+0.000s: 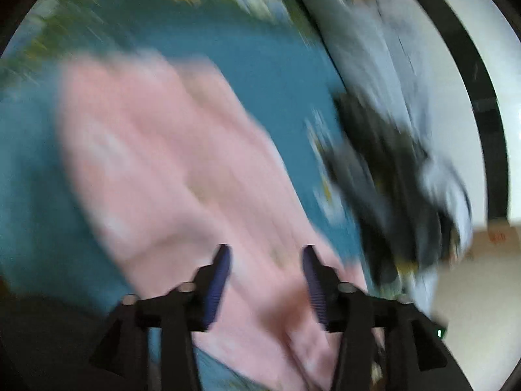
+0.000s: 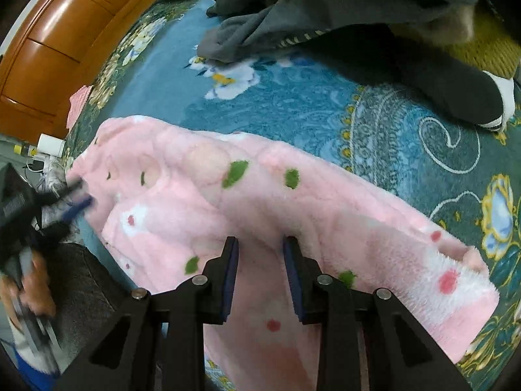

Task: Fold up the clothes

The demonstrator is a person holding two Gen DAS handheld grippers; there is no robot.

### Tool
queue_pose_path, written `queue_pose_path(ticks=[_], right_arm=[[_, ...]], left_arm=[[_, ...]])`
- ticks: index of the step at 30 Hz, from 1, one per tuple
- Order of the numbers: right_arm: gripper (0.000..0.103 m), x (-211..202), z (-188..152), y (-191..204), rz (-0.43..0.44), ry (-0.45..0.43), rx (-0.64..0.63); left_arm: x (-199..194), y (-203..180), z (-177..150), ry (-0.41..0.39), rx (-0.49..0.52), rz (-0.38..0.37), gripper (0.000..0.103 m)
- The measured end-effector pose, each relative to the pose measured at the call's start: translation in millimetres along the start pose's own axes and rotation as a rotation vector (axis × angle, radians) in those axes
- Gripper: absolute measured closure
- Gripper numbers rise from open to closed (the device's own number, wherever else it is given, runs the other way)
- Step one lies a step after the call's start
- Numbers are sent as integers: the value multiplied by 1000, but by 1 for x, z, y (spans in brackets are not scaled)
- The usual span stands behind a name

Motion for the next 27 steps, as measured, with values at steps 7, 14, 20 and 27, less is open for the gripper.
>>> queue_pose_path(ticks=[7,14,20,27], right_arm=[[73,2,4,2,-45,23,4],[72,1,4,4,-65,32,17],[72,-1,1,6,-65,25,26],[72,-14,5,8,-58,-26,33]], left_arm=[[-42,83,62,-168,-217,170,25],[30,107,77,54,-362,62,24],[32,126,88,25,-460,-70,41],[-6,90,90,-137,-239,-60,75]])
Point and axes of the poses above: each gripper's, at about its wrist camera, not at the fingertips, and x roughly the way its jaws point, y to its left, z to its top, the point moved 10 cm from there along x, roughly the way its jaws point, and after that the axes turned 14 degrees about y, right-handed, at the moved point
